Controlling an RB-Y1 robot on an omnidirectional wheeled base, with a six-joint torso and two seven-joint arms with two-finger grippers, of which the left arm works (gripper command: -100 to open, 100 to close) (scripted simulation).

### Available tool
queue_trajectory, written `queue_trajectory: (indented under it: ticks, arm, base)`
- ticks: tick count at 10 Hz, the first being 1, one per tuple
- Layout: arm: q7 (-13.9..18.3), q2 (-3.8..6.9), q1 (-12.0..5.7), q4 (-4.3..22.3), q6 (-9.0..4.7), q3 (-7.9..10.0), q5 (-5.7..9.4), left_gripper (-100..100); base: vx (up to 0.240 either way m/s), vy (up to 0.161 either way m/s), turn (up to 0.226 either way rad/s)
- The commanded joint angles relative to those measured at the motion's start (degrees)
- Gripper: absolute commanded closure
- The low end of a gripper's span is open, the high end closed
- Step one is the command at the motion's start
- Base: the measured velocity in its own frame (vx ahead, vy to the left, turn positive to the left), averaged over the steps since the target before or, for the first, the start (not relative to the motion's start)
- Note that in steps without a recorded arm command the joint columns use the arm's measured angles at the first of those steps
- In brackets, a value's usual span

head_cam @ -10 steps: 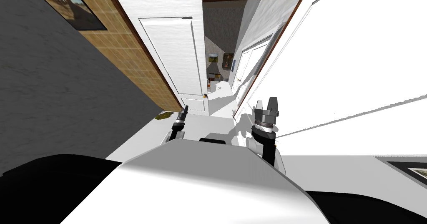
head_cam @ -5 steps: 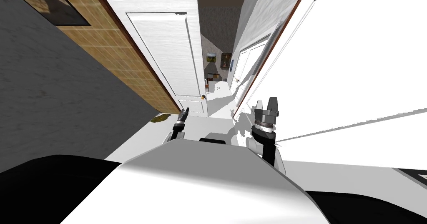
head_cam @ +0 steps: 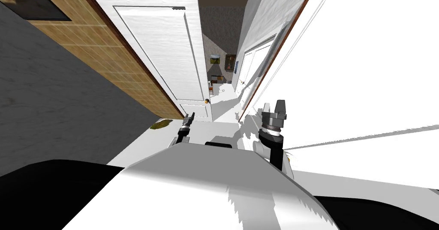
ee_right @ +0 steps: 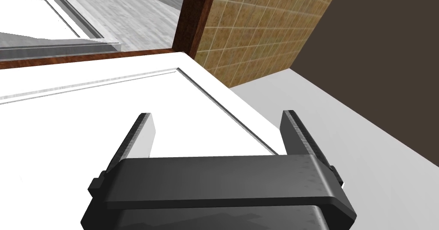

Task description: Pull the door open

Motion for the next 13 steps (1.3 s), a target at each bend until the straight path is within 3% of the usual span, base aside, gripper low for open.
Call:
queue_trajectory:
  ticks: [1,13]
  arm:
    - [-2.2,-0.13,-0.77,2.2,-0.45,0.52,-0.43,-100]
    - [-15.6,-1.06,-4.53,16.3,-4.06,4.13,-3.11,-100]
  base:
    - [0.103,0.002,-0.055]
    - [0.098,0.008,-0.053]
